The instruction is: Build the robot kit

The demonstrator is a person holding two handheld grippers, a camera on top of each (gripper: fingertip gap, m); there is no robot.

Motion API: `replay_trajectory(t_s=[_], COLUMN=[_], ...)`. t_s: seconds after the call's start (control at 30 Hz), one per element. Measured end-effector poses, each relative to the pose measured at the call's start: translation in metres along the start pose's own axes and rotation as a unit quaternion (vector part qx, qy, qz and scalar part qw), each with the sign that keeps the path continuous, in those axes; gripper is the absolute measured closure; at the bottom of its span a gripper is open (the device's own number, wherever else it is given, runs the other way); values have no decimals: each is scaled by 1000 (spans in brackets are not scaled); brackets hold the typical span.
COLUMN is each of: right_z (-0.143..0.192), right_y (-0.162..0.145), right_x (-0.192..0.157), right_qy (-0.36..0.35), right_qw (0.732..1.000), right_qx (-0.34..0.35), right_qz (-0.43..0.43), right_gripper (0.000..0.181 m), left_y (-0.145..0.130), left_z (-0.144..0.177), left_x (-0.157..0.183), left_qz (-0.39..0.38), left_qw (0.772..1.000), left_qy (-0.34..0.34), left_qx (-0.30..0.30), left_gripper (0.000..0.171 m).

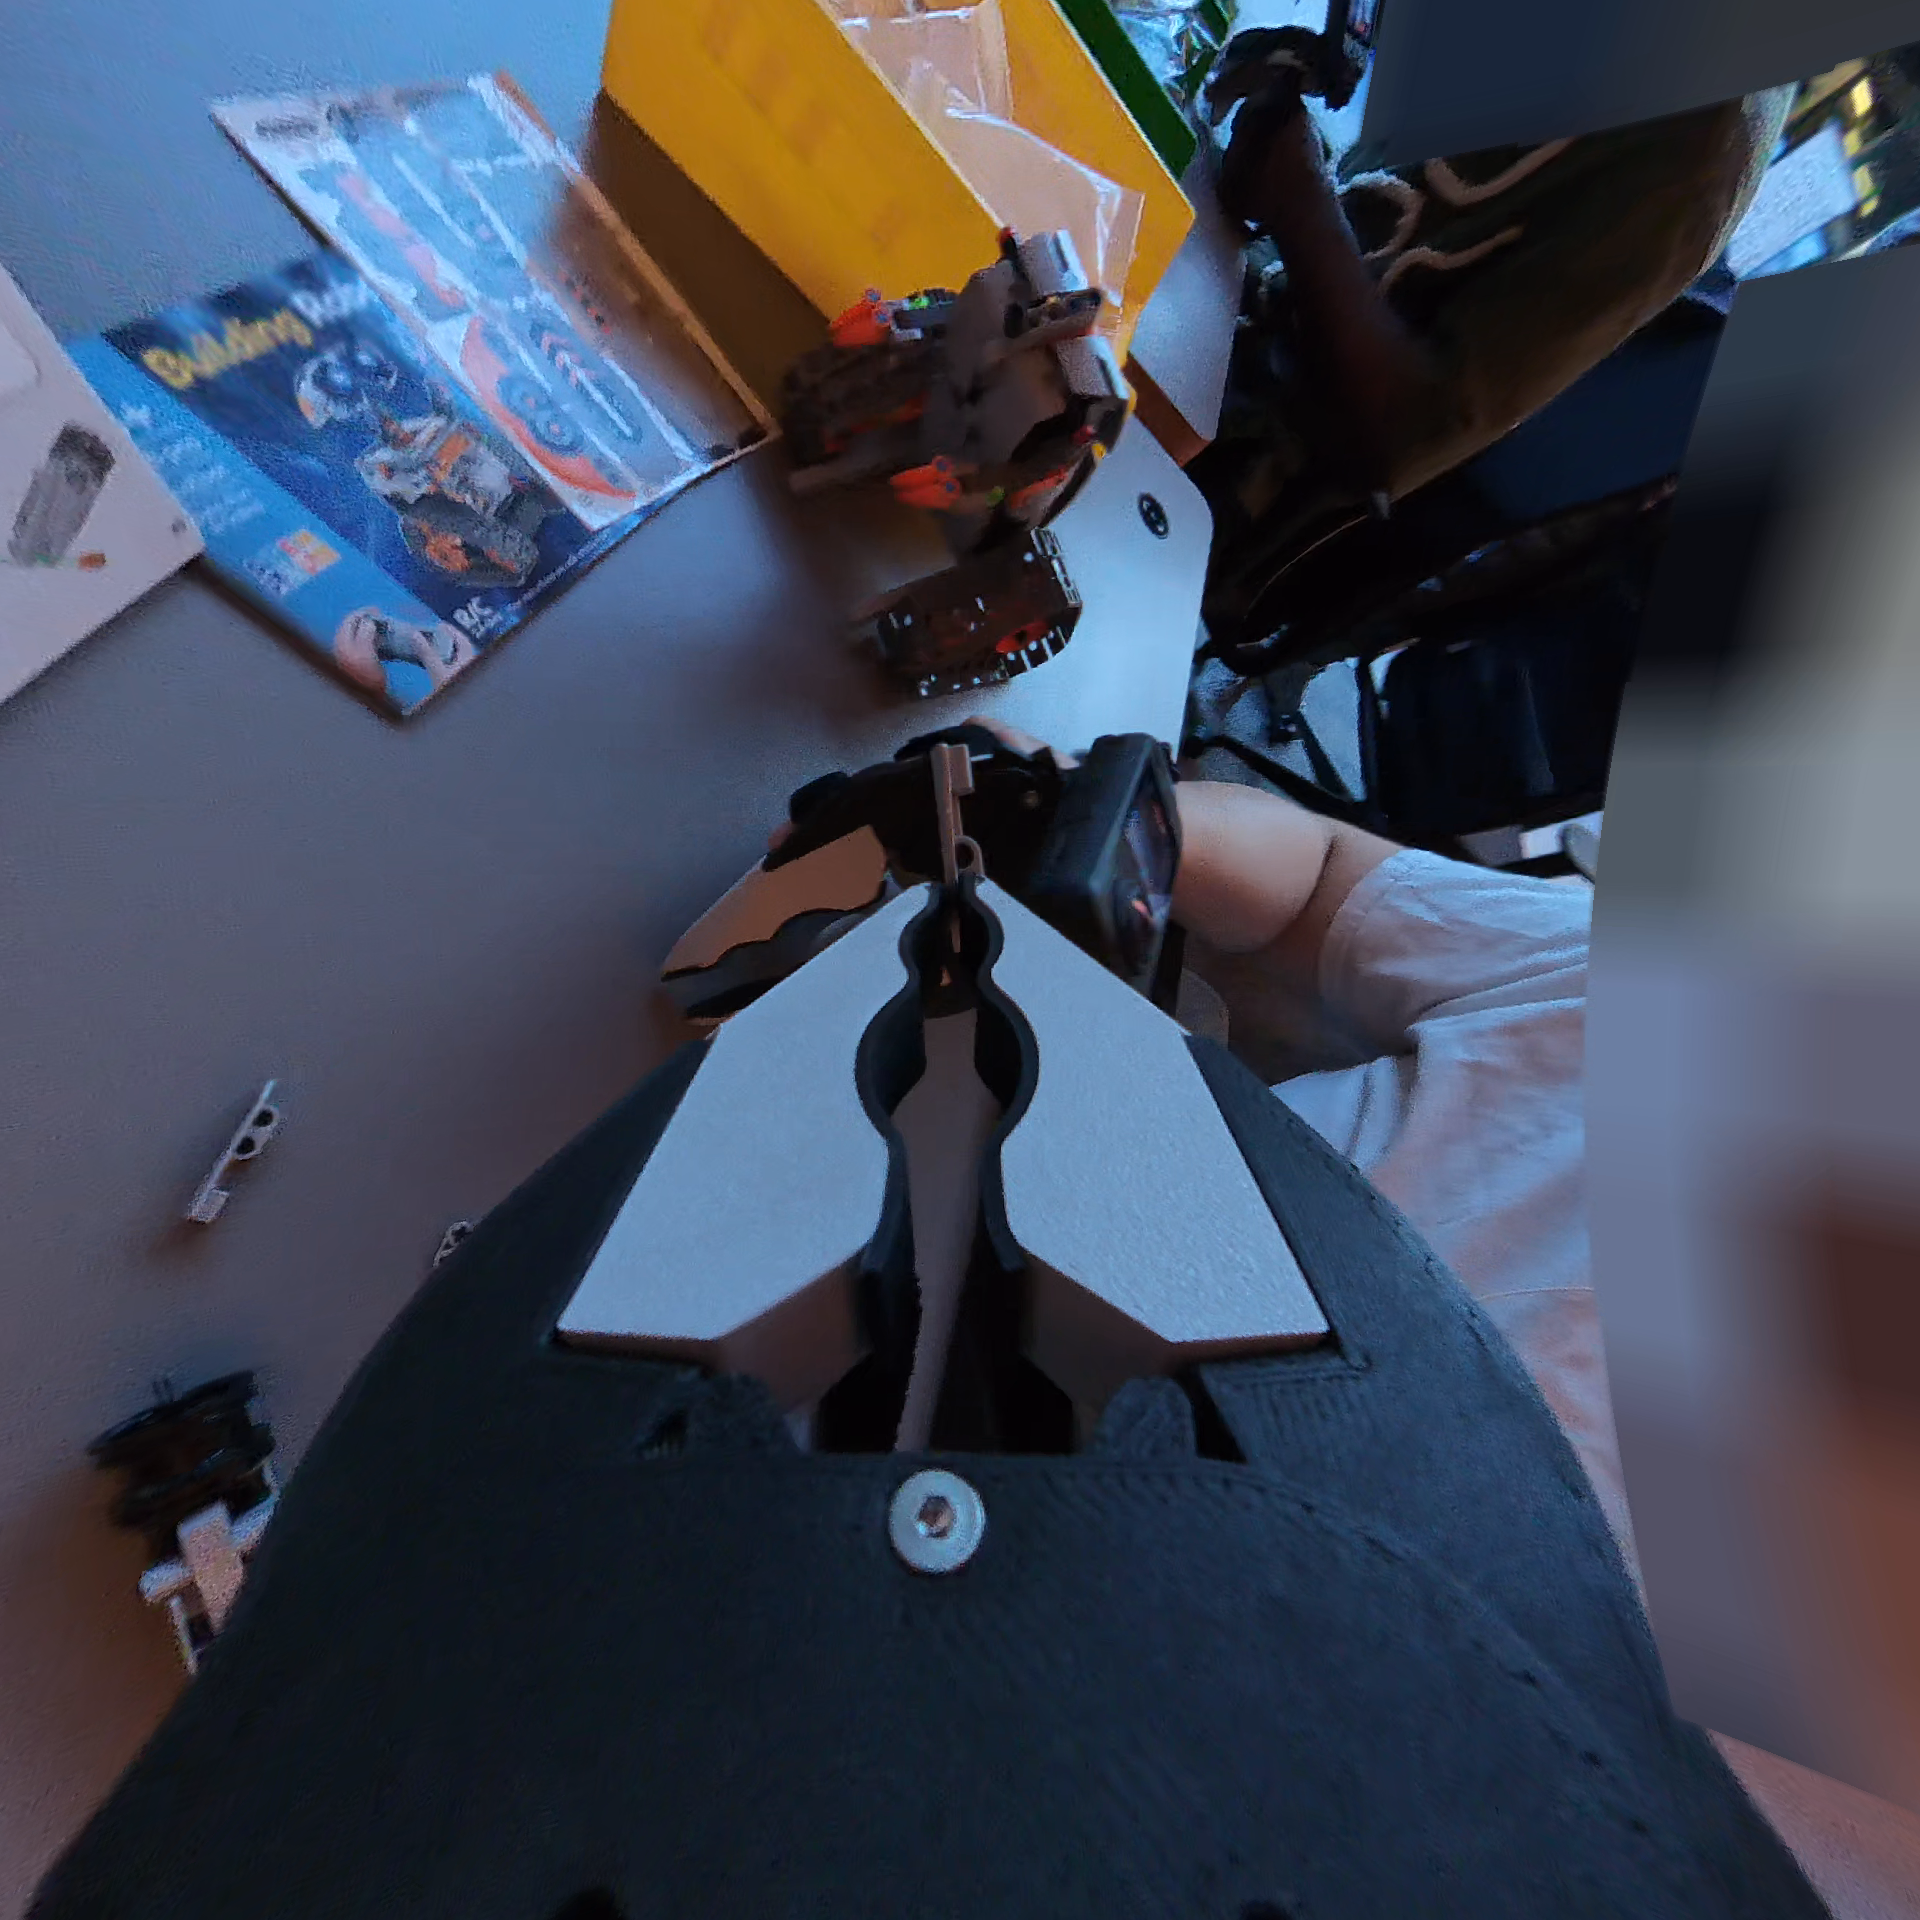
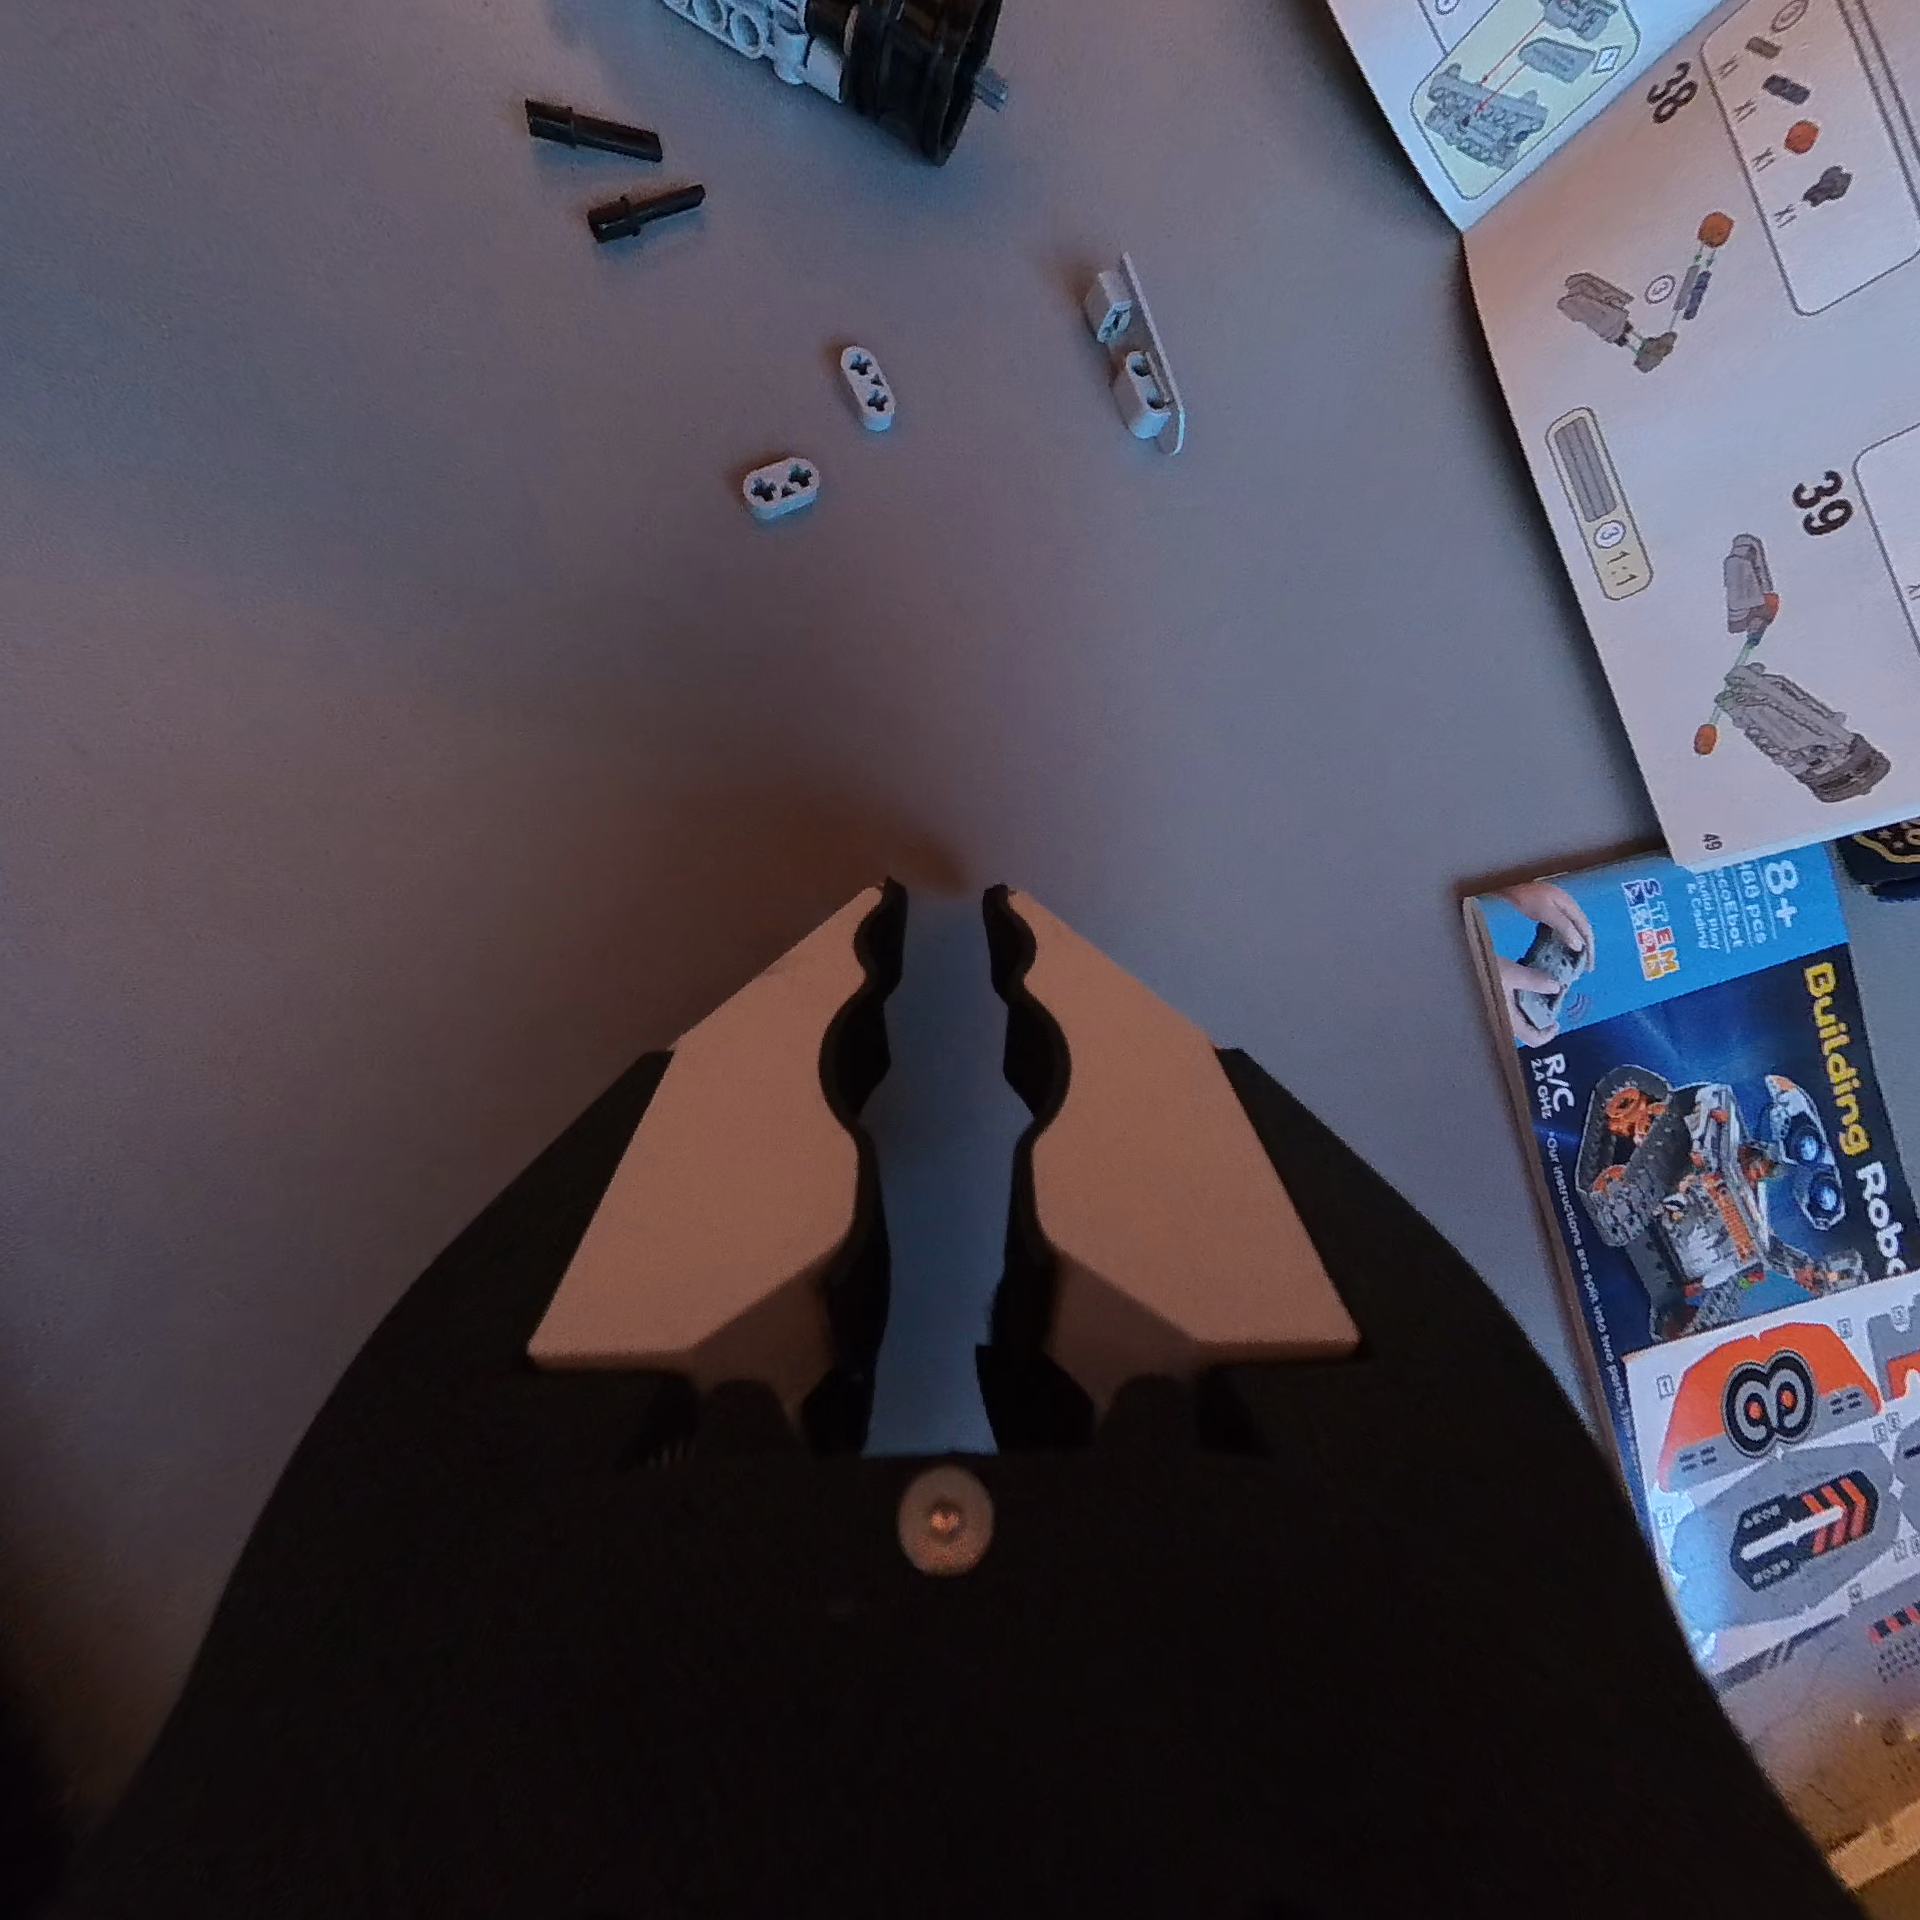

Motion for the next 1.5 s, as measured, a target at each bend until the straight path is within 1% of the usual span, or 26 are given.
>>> replay_trajectory(t_s=[0.13, 0.23, 0.33, 0.43, 0.63, 1.0, 1.07, 1.1, 1.13, 1.2, 1.23, 1.27, 1.33, 1.4, 1.5], right_z=[0, 0, 0, 1, 1, 1, 1, 1, 1, 1, 1, 1, 2, 2, 2], right_y=[0, 0, 0, 0, -1, -1, -1, -1, -1, -1, -1, -1, -1, -2, -2], right_x=[0, 0, 0, 0, 0, 1, 0, 0, -1, -2, -3, -3, -3, -2, -2], right_qy=[-1, -3, -4, -3, -2, 2, 2, 2, 0, -6, -9, -11, -11, -7, -2], right_qw=[1000, 1000, 1000, 1000, 1000, 1000, 1000, 1000, 1000, 999, 999, 999, 999, 999, 1000], right_qx=[0, -1, -3, -3, -4, -1, -1, -2, -5, -12, -14, -16, -16, -14, -10], right_qz=[2, 5, 5, 5, 7, 2, 6, 13, 21, 39, 45, 47, 44, 36, 27], right_gripper=[167, 167, 167, 167, 168, 169, 169, 170, 170, 171, 171, 171, 171, 171, 170], left_y=[2, 1, -2, -3, -2, -3, -2, 0, 2, 4, -2, -11, -23, -26, -38], left_z=[12, 15, 15, 15, 15, 16, 10, 4, -5, -30, -45, -58, -78, -88, -97], left_x=[25, 35, 35, 36, 38, 35, 23, 12, -4, -50, -72, -88, -105, -115, -124], left_qz=[-41, -39, -32, -21, -18, -23, -34, -49, -73, -136, -153, -154, -151, -172, -204], left_qw=[998, 999, 999, 1000, 1000, 1000, 999, 998, 995, 981, 973, 969, 966, 958, 944], left_qy=[45, 33, 25, 3, -12, -3, 23, 42, 67, 137, 163, 174, 182, 204, 221], left_qx=[6, 7, 6, 6, 9, 5, -1, -9, -16, -34, -56, -83, -107, -107, -134], left_gripper=[171, 171, 171, 171, 171, 171, 171, 171, 171, 171, 171, 171, 171, 171, 171])
Point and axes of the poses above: each gripper's, where its closed fingertips meet, z back along the fingers, y out of its top, x = y × z across the jaws, the point moved 3 cm from there along z, back along the fingers, and after that the axes turned 11 degrees about y, right-handed, at the moved point
